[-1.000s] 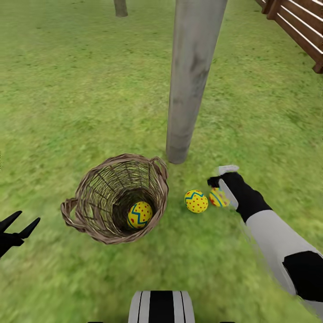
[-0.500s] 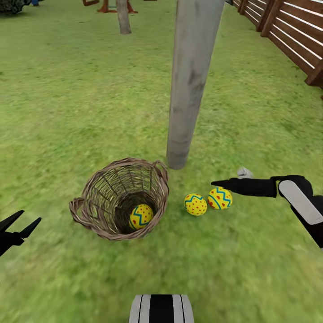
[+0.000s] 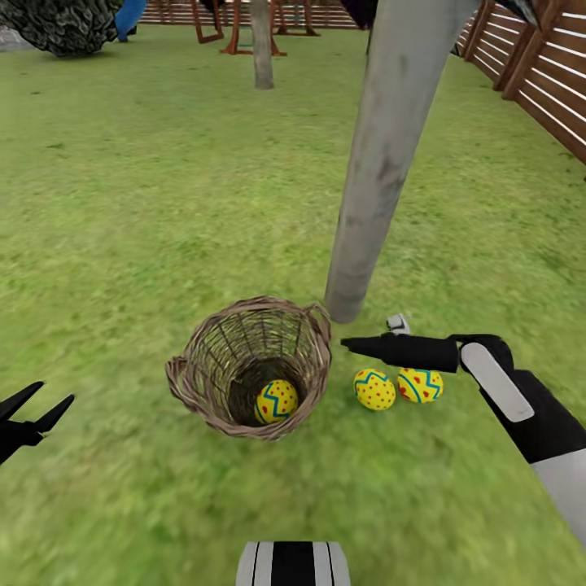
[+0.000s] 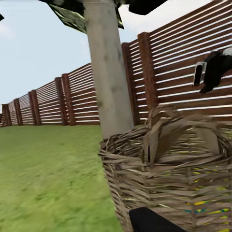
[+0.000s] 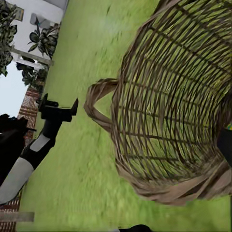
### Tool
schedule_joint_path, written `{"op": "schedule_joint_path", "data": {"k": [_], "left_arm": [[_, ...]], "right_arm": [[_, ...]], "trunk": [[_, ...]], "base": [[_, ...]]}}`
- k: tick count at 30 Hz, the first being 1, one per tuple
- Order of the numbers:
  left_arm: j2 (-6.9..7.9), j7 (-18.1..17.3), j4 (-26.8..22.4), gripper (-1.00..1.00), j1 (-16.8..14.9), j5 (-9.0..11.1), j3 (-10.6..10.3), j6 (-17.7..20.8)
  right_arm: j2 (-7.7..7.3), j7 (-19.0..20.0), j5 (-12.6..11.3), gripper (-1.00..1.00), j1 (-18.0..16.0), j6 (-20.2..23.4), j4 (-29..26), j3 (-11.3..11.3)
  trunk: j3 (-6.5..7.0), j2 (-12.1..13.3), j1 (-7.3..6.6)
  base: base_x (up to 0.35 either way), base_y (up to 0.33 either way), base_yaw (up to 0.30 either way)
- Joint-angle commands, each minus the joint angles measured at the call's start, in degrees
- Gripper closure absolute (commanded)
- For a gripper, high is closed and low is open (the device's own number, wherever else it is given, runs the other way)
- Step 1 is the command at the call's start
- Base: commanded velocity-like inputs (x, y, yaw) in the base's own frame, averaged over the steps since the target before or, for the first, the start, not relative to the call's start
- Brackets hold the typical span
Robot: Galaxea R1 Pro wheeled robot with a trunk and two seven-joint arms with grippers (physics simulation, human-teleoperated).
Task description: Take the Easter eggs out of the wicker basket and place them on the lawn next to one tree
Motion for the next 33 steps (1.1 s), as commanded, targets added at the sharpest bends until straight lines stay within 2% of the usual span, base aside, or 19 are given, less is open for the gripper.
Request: {"op": "schedule_joint_path", "data": {"k": [1, 2, 3, 4, 5, 7, 8, 11, 14, 15, 17, 18, 19, 21, 24, 25, 29, 33], "left_arm": [[-0.01, -0.24, 0.03, -1.0, -0.03, -0.09, 0.05, 0.61], [-0.02, -0.24, 0.04, -1.0, -0.03, -0.09, 0.05, 0.61], [-0.03, -0.24, 0.05, -1.0, -0.03, -0.09, 0.05, 0.61], [-0.06, -0.27, 0.03, -1.0, -0.05, -0.08, 0.05, 0.61], [-0.06, -0.3, 0.04, -1.0, -0.04, -0.05, 0.05, 0.61], [-0.06, -0.35, 0.02, -1.0, -0.04, -0.02, 0.09, 0.61], [-0.06, -0.47, 0.0, -1.0, -0.03, 0.05, 0.11, 0.55], [-0.06, -0.62, -0.02, -1.0, -0.03, 0.14, 0.18, 0.53], [-0.09, -0.72, 0.0, -1.0, -0.02, 0.17, 0.32, 0.46], [-0.18, -0.76, 0.03, -1.0, -0.05, 0.19, 0.42, 0.41], [-0.38, -0.84, 0.08, -1.0, -0.03, 0.27, 0.58, 0.27], [-0.57, -1.3, 0.13, -1.0, -0.03, 0.33, 0.72, 0.14], [-0.65, -2.57, 0.15, -1.0, -0.02, 0.38, 0.81, 0.1], [-0.65, -3.41, 0.15, -1.0, -0.02, 0.37, 0.83, 0.08], [-0.6, -3.41, 0.15, -1.0, -0.02, 0.36, 0.83, 0.08], [-0.59, -3.41, 0.13, -1.0, -0.02, 0.41, 0.84, 0.08], [-0.59, -3.41, 0.15, -1.0, -0.02, 0.44, 0.84, 0.16], [-0.59, -3.41, 0.22, -1.0, -0.02, 0.45, 0.84, 0.17]], "right_arm": [[2.38, -3.61, 0.55, -1.0, -0.02, 0.06, -0.05, 0.07], [3.01, -4.62, 0.6, -1.0, -0.02, 0.06, -0.04, 0.08], [4.32, -6.74, 0.72, -1.0, 0.01, 0.03, -0.03, 0.08], [10.85, -21.12, 1.85, -1.0, 0.07, -0.01, -0.02, 0.15], [13.3, -27.13, 2.06, -1.0, 0.07, -0.02, -0.01, 0.2], [16.2, -35.24, 2.2, -1.0, 0.07, -0.06, -0.06, 0.24], [18.41, -42.21, 2.25, -1.0, 0.07, -0.09, -0.06, 0.43], [20.93, -49.62, 2.33, -1.0, 0.07, -0.1, -0.08, 2.11], [22.05, -55.09, 2.35, -1.0, -0.06, -0.36, -0.08, 4.44], [22.92, -57.78, 2.36, -1.0, -0.16, -0.47, -0.08, 5.76], [24.79, -61.65, 2.37, -1.0, -0.23, -0.52, -0.07, 6.94], [26.86, -68.07, 2.42, -1.0, -0.26, -0.54, -0.02, 7.63], [28.86, -76.85, 2.6, -1.0, -0.41, -0.55, 0.01, 7.91], [29.87, -83.04, 2.53, -1.0, -0.79, -0.55, 0.19, 8.0], [30.59, -87.51, 2.45, -1.0, -1.27, -0.51, 0.79, 8.61], [31.42, -89.55, 2.41, -1.0, -3.33, -0.47, 4.09, 9.91], [32.22, -91.71, 2.16, -1.0, -4.14, -0.54, 5.95, 10.25], [32.29, -92.05, 2.0, -1.0, -4.22, -0.55, 6.84, 10.21]], "trunk": [[0.19, 0.0, -0.03], [0.41, 0.01, -0.06], [0.64, 0.03, -0.09], [0.86, 0.04, -0.11], [1.08, 0.05, -0.14], [1.52, 0.08, -0.19], [1.74, 0.09, -0.21], [2.41, 0.13, -0.29], [3.07, 0.17, -0.37], [3.07, 0.17, -0.37], [3.07, 0.17, -0.37], [3.07, 0.17, -0.37], [3.07, 0.17, -0.37], [3.07, 0.17, -0.37], [3.07, 0.17, -0.37], [3.07, 0.17, -0.37], [3.07, 0.17, -0.37], [3.07, 0.17, -0.37]], "base": [[0.0, 0.0, 0.243], [0.0, 0.0, 0.243], [0.0, 0.0, 0.243], [0.0, 0.0, 0.235], [0.0, 0.0, 0.233], [0.0, 0.0, 0.233], [0.0, 0.0, 0.252], [0.0, 0.0, 0.275], [0.0, 0.0, 0.289], [0.0, 0.0, 0.292], [0.0, 0.0, 0.288], [0.0, 0.0, 0.143], [0.0, 0.0, 0.037], [0.0, 0.0, 0.018], [0.022, 0.003, 0.005], [0.242, 0.125, 0.0], [0.269, 0.186, 0.0], [0.269, 0.227, 0.0]]}}
